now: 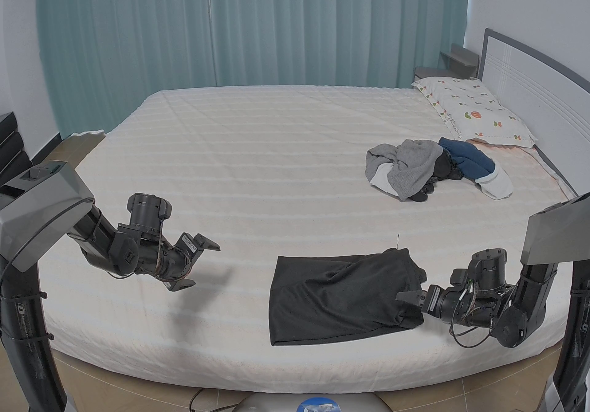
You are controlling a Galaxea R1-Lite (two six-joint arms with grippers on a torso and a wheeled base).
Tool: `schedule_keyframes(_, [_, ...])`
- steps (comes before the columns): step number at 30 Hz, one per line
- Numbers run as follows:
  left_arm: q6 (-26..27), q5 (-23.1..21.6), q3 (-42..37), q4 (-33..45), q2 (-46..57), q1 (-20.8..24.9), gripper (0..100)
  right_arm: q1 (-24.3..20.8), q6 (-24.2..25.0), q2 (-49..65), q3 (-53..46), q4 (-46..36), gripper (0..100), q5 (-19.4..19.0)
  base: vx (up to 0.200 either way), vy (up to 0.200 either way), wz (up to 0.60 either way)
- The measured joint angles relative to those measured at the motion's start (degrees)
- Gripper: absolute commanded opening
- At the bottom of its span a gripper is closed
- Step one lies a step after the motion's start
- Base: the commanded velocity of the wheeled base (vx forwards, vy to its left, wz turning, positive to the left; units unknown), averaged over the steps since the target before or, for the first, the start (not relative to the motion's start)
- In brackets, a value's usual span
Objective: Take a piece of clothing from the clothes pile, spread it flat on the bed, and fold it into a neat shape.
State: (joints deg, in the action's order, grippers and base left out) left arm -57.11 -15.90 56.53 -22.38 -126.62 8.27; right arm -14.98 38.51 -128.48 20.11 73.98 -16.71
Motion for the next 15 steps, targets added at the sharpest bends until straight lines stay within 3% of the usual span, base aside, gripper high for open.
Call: schedule_keyframes(15, [0.0, 0.0, 0.1, 0.0, 0.0, 0.0, 100, 3.3, -7.3, -1.3, -5.2, 1.5, 0, 0.2, 0.0, 0.0, 0.0])
